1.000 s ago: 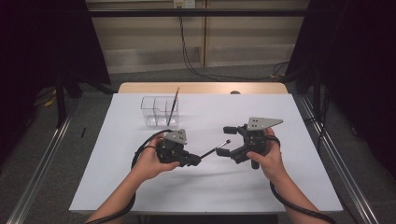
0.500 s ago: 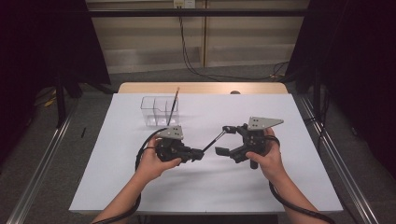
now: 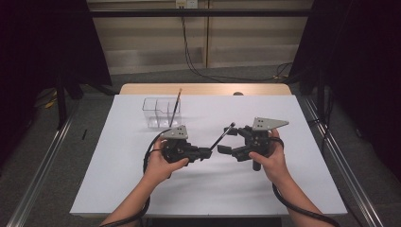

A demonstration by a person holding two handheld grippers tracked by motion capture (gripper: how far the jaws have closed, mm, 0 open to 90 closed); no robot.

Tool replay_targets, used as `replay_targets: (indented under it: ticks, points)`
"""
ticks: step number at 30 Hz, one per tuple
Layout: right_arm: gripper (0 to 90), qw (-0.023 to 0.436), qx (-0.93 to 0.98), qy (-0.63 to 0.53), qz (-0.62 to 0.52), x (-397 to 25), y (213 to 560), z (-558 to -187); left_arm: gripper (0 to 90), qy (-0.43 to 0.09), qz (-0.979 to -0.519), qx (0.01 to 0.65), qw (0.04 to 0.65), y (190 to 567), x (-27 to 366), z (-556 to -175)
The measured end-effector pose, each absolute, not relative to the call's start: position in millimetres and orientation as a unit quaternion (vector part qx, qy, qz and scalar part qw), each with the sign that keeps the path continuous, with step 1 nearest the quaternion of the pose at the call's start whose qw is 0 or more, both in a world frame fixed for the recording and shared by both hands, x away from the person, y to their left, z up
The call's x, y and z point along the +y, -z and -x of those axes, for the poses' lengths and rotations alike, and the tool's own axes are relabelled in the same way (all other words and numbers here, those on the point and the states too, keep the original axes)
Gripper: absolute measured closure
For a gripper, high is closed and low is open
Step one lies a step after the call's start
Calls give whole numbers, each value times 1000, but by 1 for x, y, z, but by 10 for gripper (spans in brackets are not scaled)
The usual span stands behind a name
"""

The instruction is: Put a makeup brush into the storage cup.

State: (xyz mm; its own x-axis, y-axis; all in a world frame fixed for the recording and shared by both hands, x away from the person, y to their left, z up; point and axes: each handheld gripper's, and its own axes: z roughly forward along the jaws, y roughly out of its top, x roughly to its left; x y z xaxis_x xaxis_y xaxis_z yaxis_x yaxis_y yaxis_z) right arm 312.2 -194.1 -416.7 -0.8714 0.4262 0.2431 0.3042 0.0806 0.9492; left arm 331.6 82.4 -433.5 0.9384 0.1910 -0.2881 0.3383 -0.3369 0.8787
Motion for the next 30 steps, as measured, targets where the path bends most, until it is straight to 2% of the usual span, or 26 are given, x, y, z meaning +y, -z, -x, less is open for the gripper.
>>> replay_targets:
  ticks: [3,16,20,27,30]
  points:
    - [253,48,736,-628,-248,-193,417,-312,841,67,-813,163,555,434,80,-332]
    - [542,41,737,-624,-256,-194,421,-315,841,65,-798,172,573,433,76,-332]
    - [585,39,739,-620,-260,-193,421,-315,841,62,-798,173,575,432,74,-332]
    - [731,30,739,-622,-257,-194,421,-315,841,65,-796,176,575,434,71,-333]
    - [744,26,739,-622,-258,-193,420,-316,840,64,-798,175,574,435,70,-333]
